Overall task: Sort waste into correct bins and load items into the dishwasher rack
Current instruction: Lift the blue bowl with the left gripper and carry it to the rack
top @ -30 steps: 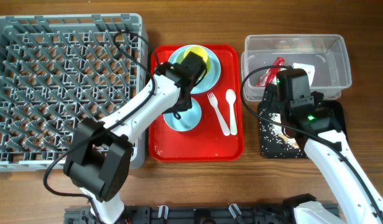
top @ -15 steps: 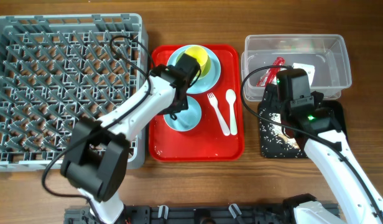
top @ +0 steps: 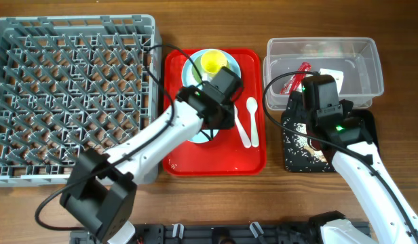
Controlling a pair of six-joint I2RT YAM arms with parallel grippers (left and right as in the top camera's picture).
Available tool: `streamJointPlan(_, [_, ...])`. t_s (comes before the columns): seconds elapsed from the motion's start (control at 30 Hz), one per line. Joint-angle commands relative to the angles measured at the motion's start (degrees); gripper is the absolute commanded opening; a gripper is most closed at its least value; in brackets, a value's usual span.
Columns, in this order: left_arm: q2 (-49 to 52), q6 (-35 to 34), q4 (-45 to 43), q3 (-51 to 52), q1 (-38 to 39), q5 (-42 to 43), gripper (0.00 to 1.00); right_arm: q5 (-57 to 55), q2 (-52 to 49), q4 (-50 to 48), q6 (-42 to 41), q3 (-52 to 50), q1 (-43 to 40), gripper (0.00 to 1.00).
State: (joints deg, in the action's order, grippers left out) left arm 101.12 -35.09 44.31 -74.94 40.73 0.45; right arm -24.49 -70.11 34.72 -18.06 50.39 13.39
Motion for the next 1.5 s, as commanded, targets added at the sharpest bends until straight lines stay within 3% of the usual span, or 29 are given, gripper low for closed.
streamJointPlan(0.0, [2.45,-0.33,-2.91,1.97,0.26,-2.73,0.35,-0.96,-0.09,-0.11,0.02,0.52,-0.09,1.0])
streamJointPlan(0.43, [8.81,-0.31,-5.81,1.97,0.68,-3.34,0.27,-0.96,-0.09,-0.09,0.02,0.52,-0.09,1.0])
streamJointPlan(0.53, [9.29,-0.28,-5.88,1.97,0.68,-3.37,0.13,-0.96,-0.09,-0.09,0.04,0.52,-0.09,1.0])
streamJointPlan(0.63, [9.29,-0.31,-6.03,1.97,0.68,-3.63,0.13,-0.96,-0.09,-0.09,0.02,0.52,-0.09,1.0])
streamJointPlan(0.7, [9.29,-0.28,-5.99,1.97,0.68,-4.66,0.05,-0.96,-0.09,-0.09,0.02,0.52,-0.09,1.0])
streamJointPlan(0.8, [9.31,-0.28,-5.97,1.97,0.68,-4.59,0.04,-0.96,-0.09,-0.09,0.02,0.52,-0.09,1.0])
streamJointPlan(0.93, [8.63,-0.04,-6.47,1.9,0.68,2.51,0.04,-0.96,-0.09,-0.09,0.02,0.52,-0.09,1.0])
streamJointPlan(1.13, [-0.79,11.15,-3.5,-4.74,-1.84,5.84,0.04,-0.96,-0.09,-0.09,0.0,0.52,-0.09,1.0])
streamJointPlan(1.23, [-6.69,15.32,-1.09,-8.5,-8.13,13.31,0.04,-0.96,-0.09,-0.09,0.02,0.52,-0.09,1.0])
streamJointPlan(1.33, [-11.43,17.88,-1.25,-9.42,-20.44,25.29,0.04,-0.96,-0.09,-0.09,0.02,0.52,-0.09,1.0])
streamJointPlan(1.47, [-10.71,21.75,-3.08,-9.4,-39.34,49.09,0.04,-0.96,-0.09,-0.09,0.02,0.52,-0.09,1.0])
